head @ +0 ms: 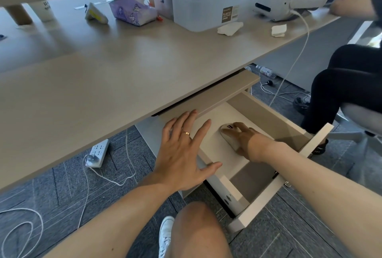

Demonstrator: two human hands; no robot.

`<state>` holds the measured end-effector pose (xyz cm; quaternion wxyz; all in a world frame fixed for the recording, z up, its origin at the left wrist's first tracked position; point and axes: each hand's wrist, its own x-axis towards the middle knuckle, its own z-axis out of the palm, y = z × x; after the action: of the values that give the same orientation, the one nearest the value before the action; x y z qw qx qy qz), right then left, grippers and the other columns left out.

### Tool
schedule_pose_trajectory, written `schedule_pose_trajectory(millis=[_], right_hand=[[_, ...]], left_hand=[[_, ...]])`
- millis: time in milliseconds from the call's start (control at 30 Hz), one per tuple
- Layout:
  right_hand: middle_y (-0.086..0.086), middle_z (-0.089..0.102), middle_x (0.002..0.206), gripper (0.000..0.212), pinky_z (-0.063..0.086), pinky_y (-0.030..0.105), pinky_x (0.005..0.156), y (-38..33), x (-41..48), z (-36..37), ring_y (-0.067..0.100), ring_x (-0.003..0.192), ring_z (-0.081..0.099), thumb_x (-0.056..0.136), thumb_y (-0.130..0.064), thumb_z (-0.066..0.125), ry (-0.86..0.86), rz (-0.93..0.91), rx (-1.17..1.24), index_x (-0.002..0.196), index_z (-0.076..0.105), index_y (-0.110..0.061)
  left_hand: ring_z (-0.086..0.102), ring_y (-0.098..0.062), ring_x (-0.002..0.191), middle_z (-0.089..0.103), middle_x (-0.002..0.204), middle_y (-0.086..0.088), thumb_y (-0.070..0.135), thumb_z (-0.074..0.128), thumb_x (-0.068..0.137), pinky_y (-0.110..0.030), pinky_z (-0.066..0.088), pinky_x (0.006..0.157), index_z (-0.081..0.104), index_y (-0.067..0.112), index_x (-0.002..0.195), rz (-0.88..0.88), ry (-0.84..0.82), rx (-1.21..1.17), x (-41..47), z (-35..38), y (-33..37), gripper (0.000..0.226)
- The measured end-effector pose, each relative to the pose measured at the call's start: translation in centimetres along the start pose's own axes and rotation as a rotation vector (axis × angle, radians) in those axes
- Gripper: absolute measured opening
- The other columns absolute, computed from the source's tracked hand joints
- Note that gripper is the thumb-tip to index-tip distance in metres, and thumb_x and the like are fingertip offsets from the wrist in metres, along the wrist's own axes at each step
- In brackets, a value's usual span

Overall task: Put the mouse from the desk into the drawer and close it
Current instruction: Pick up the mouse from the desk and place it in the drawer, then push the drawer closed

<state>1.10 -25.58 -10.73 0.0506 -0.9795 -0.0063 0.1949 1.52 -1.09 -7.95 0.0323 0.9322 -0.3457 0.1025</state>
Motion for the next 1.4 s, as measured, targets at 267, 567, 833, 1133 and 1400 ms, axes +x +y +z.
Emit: schedule_pose_trajectory(millis=[267,567,833,1133,1400], right_hand=[[0.005,0.003,0.166,0.084,0.039,0.041,0.110,0.0,0.4,0.2,0.036,0.138,0.038,0.097,-0.014,0.054,-0.011,0.025,-0.013,0.160,0.004,-0.039],[0.002,0.030,0.160,0.074,0.035,0.047,0.116,0.0,-7.3,-2.6,0.023,0.147,0.028,0.094,-0.037,0.060,0.563,0.028,0.230,0.157,0.023,-0.030],[-0.013,-0.009,0.167,0.086,0.015,0.046,0.123,-0.8,-13.3,2.5,0.013,0.155,0.000,0.097,-0.035,0.058,0.834,0.449,0.912,0.161,0.000,-0.029],[-0.001,0.039,0.153,0.063,0.039,0.053,0.110,-2.1,-10.6,3.0,0.027,0.130,0.047,0.100,-0.041,0.044,0.710,0.585,1.516,0.155,0.012,-0.043],[-0.003,0.027,0.163,0.082,0.044,0.065,0.102,-3.0,-6.3,1.3,0.035,0.140,0.040,0.083,-0.063,0.048,0.605,0.577,1.553,0.152,0.006,-0.048]], left_hand=[[0.010,-0.029,0.153,0.010,0.168,-0.014,0.084,0.037,0.081,-0.049,0.013,0.120,0.017,0.026,0.161,-0.001,-0.002,-0.006,0.0,0.2,-0.1,0.100],[0.013,-0.028,0.152,0.010,0.169,-0.010,0.086,0.036,0.081,-0.047,0.013,0.120,0.011,0.023,0.161,0.004,0.003,-0.038,0.0,0.0,-0.2,0.105],[-0.008,-0.018,0.154,-0.006,0.171,-0.003,0.099,0.026,0.069,-0.045,-0.002,0.124,-0.011,0.031,0.160,-0.045,-0.091,-0.177,-0.1,-1.9,0.5,0.119],[-0.010,-0.016,0.155,-0.007,0.171,0.001,0.108,0.029,0.052,-0.046,-0.003,0.125,-0.012,0.036,0.159,-0.118,-0.273,-0.276,0.7,-4.4,0.8,0.134],[-0.009,-0.014,0.154,-0.003,0.171,0.002,0.108,0.031,0.052,-0.045,0.001,0.124,-0.009,0.038,0.159,-0.097,-0.217,-0.275,0.5,-4.4,0.6,0.134]])
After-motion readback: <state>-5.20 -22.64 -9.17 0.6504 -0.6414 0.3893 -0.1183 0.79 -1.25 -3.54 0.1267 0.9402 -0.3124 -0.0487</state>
